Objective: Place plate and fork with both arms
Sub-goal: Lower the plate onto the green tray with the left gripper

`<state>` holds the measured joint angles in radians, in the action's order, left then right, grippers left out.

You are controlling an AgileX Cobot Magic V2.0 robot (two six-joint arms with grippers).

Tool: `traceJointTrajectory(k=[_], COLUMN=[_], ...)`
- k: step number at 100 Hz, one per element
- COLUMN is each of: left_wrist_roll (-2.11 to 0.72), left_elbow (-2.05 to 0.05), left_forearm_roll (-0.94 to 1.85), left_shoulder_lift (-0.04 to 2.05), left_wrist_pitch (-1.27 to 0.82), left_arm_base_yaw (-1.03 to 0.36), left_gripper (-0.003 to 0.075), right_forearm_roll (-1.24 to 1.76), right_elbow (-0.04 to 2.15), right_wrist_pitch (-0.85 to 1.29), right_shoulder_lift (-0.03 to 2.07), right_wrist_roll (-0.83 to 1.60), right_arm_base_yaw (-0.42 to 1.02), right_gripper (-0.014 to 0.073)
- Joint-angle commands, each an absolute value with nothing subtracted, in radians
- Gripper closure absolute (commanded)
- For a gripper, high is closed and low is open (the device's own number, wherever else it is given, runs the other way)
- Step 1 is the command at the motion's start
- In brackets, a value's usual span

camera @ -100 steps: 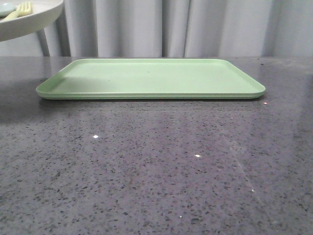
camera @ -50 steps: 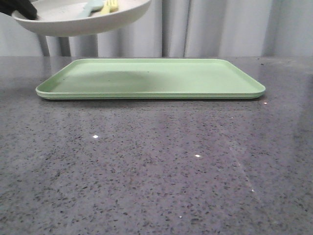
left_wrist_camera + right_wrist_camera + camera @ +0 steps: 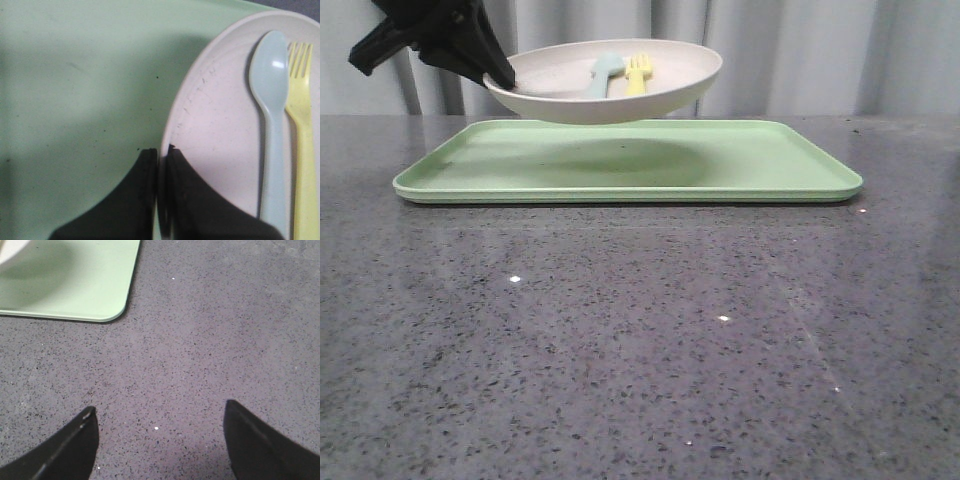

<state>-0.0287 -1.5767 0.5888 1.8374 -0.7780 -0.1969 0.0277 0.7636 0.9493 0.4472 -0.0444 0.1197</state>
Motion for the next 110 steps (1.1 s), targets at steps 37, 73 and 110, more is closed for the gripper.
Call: traceJointTrajectory(k=[37,73,110], left_wrist_roll=[0.06,0.07,0.127], left_elbow=[-1.642,-1.642,-1.642], left_forearm_roll=[0.569,0.547,0.491], left_shoulder_lift=[1.864,1.893,1.905], left_wrist_pitch=[-0.692,-0.688,-0.68], left_arm_base_yaw=[-0.233,-0.233,-0.233], left_gripper=[0.0741,0.0741,0.0741], right_forearm_roll=[0.026,0.026,0.026], right_elbow=[0.791,0.791,0.791], right_wrist_pitch=[0.882,0.882,0.882], right_shoulder_lift=[0.463,0.463,0.463], right_wrist_roll=[-0.038,-0.038,-0.038], right_arm_base_yaw=[0.114,0.114,0.114], right_gripper=[0.0064,0.0064,0.0064])
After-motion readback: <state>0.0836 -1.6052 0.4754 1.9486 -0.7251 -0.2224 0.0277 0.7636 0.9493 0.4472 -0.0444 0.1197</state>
